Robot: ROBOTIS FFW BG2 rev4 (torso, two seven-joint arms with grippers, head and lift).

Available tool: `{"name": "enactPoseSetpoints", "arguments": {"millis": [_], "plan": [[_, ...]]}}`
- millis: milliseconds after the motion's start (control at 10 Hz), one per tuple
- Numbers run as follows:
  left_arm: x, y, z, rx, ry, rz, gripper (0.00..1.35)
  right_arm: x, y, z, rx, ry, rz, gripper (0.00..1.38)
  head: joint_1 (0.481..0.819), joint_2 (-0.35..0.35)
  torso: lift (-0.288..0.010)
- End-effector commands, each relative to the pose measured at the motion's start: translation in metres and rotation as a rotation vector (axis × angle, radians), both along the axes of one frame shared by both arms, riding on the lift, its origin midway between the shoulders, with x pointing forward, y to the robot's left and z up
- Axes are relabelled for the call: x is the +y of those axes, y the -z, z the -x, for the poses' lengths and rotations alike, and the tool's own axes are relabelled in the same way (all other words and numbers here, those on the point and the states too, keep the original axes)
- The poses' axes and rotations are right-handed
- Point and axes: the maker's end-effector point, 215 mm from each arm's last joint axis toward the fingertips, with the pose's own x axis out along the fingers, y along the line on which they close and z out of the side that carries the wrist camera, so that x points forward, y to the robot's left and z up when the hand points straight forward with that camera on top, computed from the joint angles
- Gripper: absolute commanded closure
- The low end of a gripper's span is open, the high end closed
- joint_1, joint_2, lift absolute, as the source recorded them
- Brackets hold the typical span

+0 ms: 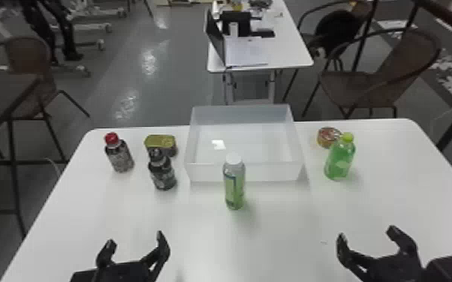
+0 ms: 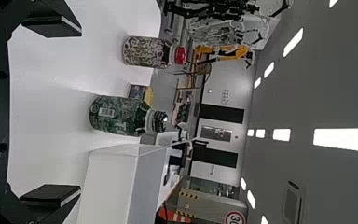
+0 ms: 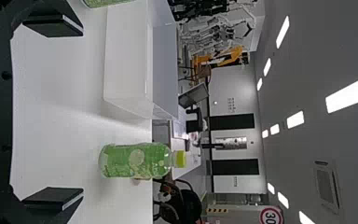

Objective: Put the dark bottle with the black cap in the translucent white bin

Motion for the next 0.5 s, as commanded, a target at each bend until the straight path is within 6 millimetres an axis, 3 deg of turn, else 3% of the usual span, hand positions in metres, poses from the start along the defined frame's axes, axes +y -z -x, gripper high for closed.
{"name": "enactPoseSetpoints", "arguments": {"millis": [0,400], "plan": [[0.0000,0.0005,0.0006,0.001,0.000,0.000,0.12,0.0001,0.0006,0.0002,0.001,0.001,-0.002,0.09,0.695,0.095,-0.056],[0.0004,0.0030,-0.0022,0.007,0.008,-0.006,0.12,0.0007,0.0004,0.0002,0.001,0.001,-0.006,0.09,0.695,0.096,-0.056]]}}
